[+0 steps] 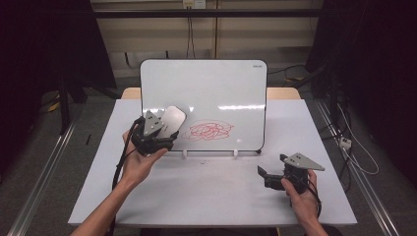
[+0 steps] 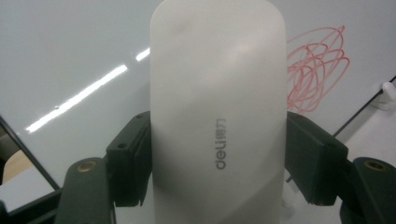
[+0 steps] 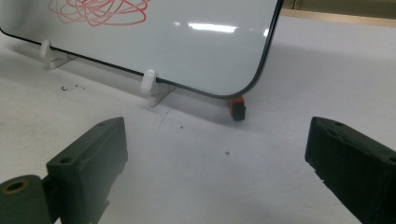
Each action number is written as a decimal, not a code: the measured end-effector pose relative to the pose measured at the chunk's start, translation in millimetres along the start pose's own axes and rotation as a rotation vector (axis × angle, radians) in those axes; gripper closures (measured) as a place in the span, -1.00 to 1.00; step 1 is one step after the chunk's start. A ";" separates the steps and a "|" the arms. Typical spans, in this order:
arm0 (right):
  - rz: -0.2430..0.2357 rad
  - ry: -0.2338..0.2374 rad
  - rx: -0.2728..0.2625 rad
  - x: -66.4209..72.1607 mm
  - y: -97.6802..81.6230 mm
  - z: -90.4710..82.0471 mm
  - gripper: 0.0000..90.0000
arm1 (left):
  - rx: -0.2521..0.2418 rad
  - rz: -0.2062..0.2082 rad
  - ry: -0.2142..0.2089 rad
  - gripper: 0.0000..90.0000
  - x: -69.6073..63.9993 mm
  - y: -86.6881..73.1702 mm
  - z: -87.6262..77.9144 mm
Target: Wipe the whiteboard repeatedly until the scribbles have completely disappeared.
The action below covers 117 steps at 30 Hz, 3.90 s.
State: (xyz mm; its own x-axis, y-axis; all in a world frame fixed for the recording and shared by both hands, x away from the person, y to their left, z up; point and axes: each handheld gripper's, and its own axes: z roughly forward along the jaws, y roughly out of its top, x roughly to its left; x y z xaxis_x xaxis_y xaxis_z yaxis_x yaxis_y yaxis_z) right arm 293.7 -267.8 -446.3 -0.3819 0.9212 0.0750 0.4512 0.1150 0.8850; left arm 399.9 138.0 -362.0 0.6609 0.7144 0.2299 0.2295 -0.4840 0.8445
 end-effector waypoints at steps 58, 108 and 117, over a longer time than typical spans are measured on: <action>-0.004 0.003 0.005 -0.8 -1.7 -1.2 -0.88 | 0.126 0.229 0.160 -0.31 -27.0 24.1 59.0; -0.013 0.011 0.012 1.0 -1.4 -1.3 -0.88 | 0.172 0.278 0.141 -0.31 -60.5 13.5 66.8; -0.016 0.012 0.010 0.6 -1.6 -1.4 -0.88 | 0.163 0.234 0.142 -0.31 -49.9 26.6 67.4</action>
State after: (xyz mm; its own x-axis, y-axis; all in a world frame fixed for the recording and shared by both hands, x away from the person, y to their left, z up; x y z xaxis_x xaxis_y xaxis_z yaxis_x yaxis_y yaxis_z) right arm 291.7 -267.9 -447.0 -0.3987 0.9147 0.0665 0.4530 0.1334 0.8815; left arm 421.2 55.4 -383.6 0.6053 0.6323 0.4835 0.2022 -0.7096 0.6750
